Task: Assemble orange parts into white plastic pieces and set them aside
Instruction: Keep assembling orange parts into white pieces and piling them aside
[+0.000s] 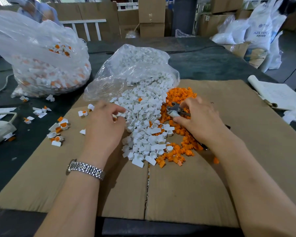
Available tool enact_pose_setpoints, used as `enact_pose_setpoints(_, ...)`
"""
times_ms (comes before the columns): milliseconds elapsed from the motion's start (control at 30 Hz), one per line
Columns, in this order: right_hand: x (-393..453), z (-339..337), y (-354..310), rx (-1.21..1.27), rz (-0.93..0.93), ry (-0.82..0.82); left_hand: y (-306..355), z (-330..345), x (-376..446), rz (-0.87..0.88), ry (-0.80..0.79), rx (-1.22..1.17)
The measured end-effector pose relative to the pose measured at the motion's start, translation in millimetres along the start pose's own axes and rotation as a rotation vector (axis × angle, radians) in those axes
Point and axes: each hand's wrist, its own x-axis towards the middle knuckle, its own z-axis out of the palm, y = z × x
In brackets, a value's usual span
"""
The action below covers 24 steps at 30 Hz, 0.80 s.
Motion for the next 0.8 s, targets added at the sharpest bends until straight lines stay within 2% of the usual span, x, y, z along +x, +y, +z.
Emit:
enact_pose_setpoints(67,-2.9,-6.6,2.3,-0.017,-0.092,0.011,1.0,0.9,-0.7,0.01,-0.132,-0.113)
enact_pose_setpoints(200,-11.9,-14.9,2.7,-0.083,-0.165,-0.167,-3.7,-0.7,0.4,0.03,-0.264,-0.141)
enact_pose_setpoints(367,-11.8,-10.3,-0.4,-0.228,-0.215,-0.099,-6.0,-1.8,0.3,-0.013,-0.449,-0.125)
enact_pose_setpoints(633,-6.7,-2.8,-0.9,-0.291,-0.327,-0.027,-7.1,-5.4,0.2,0.027,-0.501,-0.068)
enact_pose_setpoints(700,-5.7,-1.2,-1.3,-0.238,-0.325,0.022,-6.1,-4.2,-0.3,0.038,-0.497,-0.071)
enact_pose_setpoints(800,-5.8,-0.8,-4.1,-0.017,-0.294,0.084,-4.6,-1.9,-1.4,0.01,-0.45,-0.096)
